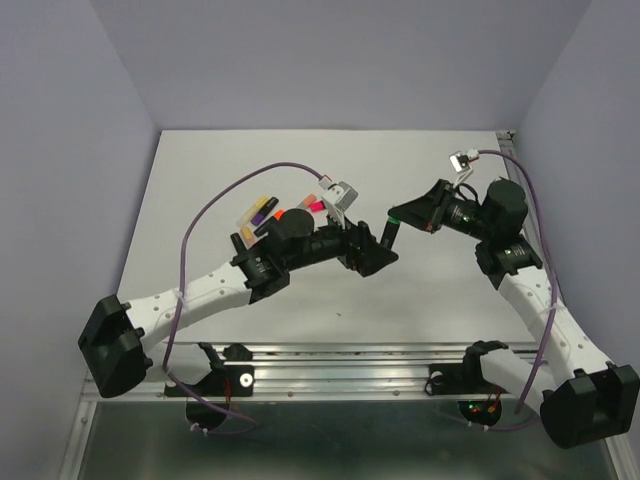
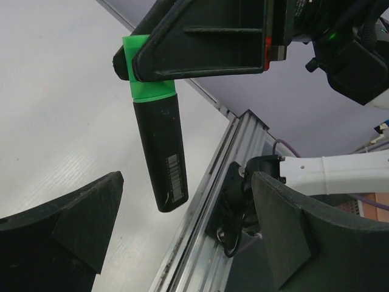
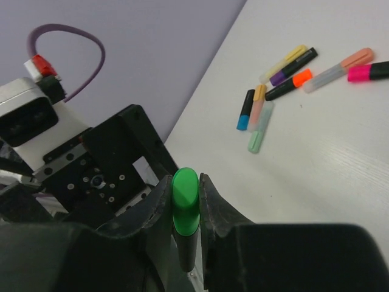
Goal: Open the pen caps
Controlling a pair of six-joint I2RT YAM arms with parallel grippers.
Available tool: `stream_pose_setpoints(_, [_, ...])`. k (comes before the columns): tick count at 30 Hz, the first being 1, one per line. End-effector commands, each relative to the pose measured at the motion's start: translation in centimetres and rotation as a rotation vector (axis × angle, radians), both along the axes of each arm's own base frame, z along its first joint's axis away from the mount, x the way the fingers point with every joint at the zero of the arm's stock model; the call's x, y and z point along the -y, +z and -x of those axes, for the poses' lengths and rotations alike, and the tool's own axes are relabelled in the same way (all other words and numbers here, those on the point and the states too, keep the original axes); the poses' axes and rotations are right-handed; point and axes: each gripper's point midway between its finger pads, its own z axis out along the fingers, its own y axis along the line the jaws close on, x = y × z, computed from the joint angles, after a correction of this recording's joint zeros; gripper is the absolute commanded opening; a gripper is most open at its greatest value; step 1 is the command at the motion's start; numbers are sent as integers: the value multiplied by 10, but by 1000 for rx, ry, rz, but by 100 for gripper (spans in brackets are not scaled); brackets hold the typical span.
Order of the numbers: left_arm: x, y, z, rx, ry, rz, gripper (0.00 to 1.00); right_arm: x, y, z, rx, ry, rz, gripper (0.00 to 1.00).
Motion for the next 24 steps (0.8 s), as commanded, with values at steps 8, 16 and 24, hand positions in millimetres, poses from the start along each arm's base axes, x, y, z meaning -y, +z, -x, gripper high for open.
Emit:
stream_pose_setpoints(8, [32, 32, 21, 22, -214, 121, 99, -16, 23, 28, 103, 140, -104, 1])
stream_pose_setpoints(16, [30, 51, 30, 26, -244, 223, 96, -17, 27, 36, 129, 165, -116, 1])
stream_pose_setpoints(24, [32, 60, 40, 3, -298, 257, 63, -17, 25, 30, 145, 138, -121, 1])
